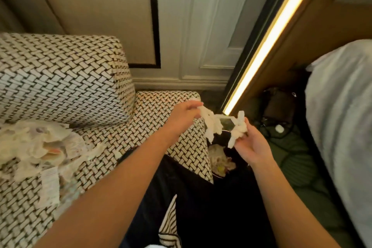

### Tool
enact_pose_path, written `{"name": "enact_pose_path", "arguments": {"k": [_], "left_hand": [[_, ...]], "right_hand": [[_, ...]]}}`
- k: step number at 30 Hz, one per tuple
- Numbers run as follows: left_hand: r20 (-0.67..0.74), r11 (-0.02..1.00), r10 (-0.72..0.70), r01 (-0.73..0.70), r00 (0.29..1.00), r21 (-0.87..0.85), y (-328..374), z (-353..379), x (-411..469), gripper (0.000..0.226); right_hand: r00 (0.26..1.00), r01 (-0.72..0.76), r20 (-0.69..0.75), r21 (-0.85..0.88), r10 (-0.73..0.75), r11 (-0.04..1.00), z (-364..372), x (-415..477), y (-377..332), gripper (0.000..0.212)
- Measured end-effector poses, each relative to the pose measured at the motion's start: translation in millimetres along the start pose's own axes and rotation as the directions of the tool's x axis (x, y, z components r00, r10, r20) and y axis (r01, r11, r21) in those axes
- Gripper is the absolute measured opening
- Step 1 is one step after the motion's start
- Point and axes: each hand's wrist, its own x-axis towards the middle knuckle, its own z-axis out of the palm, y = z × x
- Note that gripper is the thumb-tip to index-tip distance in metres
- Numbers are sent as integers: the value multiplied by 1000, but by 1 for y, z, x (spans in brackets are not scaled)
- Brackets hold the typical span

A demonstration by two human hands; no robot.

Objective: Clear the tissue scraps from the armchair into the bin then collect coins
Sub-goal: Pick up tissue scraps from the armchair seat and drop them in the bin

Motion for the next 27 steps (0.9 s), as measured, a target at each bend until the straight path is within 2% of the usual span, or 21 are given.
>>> {"name": "enact_pose_path", "arguments": {"k": [8, 13, 16, 19, 22, 27], "left_hand": [[209, 975, -23, -24, 978, 219, 1, 67, 23, 42], [316, 964, -57, -30, 947, 264, -8, 82, 26, 49], [306, 963, -84, -1, 948, 268, -17, 78, 26, 49], [242, 979, -78, 28, 967, 204, -21, 71, 26, 46], [184, 986, -46, 15, 982, 166, -20, 64, 27, 43], [163, 987, -44, 18, 986, 159, -18, 57, 26, 41]], "right_hand": [[971, -117, -189, 173, 150, 978, -58, 32, -20, 14], [941, -128, -295, 144, 166, 981, -79, 53, -16, 21], [925, -153, -325, 156, 197, 976, -80, 63, -13, 31], [913, -160, -345, 187, 217, 969, -79, 73, -9, 42], [904, -120, -390, 164, 176, 979, -77, 78, -7, 39], [924, -159, -342, 69, 173, 985, -74, 73, -10, 43]]}}
